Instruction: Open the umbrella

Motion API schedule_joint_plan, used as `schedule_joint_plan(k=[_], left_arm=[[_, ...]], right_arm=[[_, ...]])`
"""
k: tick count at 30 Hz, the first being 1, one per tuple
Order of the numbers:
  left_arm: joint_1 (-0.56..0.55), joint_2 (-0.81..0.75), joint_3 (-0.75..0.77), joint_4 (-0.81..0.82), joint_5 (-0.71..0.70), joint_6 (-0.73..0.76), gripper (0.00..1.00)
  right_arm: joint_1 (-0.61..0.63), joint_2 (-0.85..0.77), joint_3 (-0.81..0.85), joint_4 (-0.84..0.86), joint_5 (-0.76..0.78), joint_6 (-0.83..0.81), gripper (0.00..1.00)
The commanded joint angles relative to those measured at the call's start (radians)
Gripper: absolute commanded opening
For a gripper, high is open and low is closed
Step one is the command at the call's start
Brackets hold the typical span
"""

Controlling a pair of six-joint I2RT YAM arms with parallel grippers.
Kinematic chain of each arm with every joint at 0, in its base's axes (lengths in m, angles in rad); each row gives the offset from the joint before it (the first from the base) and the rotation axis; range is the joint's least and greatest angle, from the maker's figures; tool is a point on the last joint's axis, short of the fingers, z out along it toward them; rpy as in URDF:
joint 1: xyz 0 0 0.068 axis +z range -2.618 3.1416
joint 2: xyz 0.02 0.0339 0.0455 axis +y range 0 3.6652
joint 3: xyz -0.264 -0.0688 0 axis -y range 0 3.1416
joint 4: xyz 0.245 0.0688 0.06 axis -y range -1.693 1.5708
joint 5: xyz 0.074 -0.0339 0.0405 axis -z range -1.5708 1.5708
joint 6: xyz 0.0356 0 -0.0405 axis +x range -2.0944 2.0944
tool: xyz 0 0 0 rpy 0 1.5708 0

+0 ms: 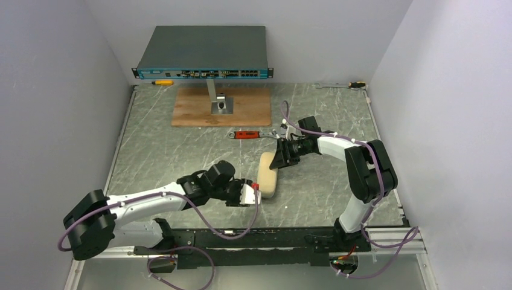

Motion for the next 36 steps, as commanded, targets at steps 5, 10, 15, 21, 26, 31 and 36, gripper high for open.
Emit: schedule_joint_plan(k=[5, 10, 15, 21, 26, 31, 36], left_arm=[[-0.107, 0.057, 0.006, 0.103, -0.013, -0.109, 0.41], [-0.039, 0.166, 0.029, 0.183, -0.101, -0.154, 0.39], [-0.007, 0.207, 0.016, 0.253, -0.123, -0.165, 0.39], [0.020, 0.247, 0.011, 0.336, -0.100, -0.189, 0.38], [0.024, 0.291, 0.023, 0.368, -0.075, -0.174, 0.37], [0.023, 0.325, 0.038, 0.369, -0.038, -0.168, 0.33], [0.022, 0.337, 0.037, 0.387, -0.032, -0.192, 0.22]], right_arm=[[0.001, 0.016, -0.016, 0.020, 0.035, -0.026, 0.40], [0.002, 0.034, 0.007, -0.021, 0.060, -0.074, 0.39], [-0.002, 0.066, 0.042, -0.065, 0.052, -0.116, 0.31], [-0.005, 0.071, 0.034, -0.076, 0.043, -0.139, 0.28], [-0.019, 0.071, 0.021, -0.068, 0.022, -0.133, 0.21], [-0.023, 0.064, -0.004, -0.026, 0.055, -0.083, 0.03], [-0.024, 0.067, -0.020, -0.004, 0.099, -0.026, 0.00]])
